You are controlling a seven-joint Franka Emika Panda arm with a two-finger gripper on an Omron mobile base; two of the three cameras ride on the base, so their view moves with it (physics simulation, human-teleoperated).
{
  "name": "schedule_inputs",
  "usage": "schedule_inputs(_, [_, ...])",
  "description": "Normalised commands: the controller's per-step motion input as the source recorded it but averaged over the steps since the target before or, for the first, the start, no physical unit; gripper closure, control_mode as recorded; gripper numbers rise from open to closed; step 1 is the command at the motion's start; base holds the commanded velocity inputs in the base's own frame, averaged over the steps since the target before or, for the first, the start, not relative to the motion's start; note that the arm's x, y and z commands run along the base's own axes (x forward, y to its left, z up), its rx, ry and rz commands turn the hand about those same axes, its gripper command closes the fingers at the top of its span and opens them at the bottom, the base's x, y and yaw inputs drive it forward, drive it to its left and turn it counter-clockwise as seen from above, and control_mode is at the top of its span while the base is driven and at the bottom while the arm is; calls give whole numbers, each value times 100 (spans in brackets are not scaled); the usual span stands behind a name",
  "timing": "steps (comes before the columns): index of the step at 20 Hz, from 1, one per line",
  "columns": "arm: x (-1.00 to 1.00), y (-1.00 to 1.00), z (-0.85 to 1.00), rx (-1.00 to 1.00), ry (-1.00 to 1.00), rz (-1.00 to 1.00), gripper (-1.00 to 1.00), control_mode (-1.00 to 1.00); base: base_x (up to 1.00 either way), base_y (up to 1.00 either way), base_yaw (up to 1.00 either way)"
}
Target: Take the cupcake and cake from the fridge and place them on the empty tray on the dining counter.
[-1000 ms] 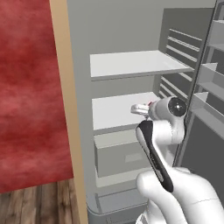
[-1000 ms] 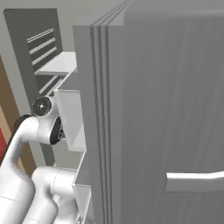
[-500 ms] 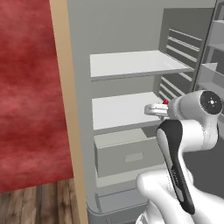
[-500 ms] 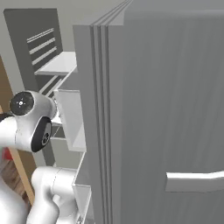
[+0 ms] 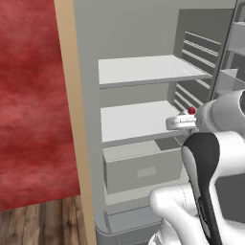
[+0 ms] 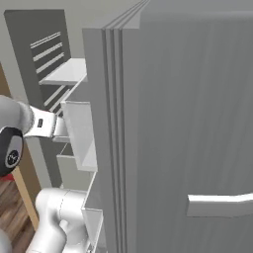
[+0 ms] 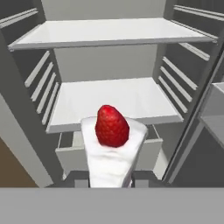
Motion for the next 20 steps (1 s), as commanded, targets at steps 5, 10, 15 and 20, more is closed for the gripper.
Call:
schedule_inputs(5, [-90, 3, 7, -1, -13, 14, 100, -100, 0, 0, 0])
schedule_inputs(10, [-20, 2, 1, 0, -2, 3, 100, 100, -80, 12, 13])
schedule_inputs(15, [0, 0, 0, 0, 0, 0, 100, 100, -91, 77, 7])
schedule_inputs(20, [0, 0, 0, 0, 0, 0, 100, 100, -66, 99, 0])
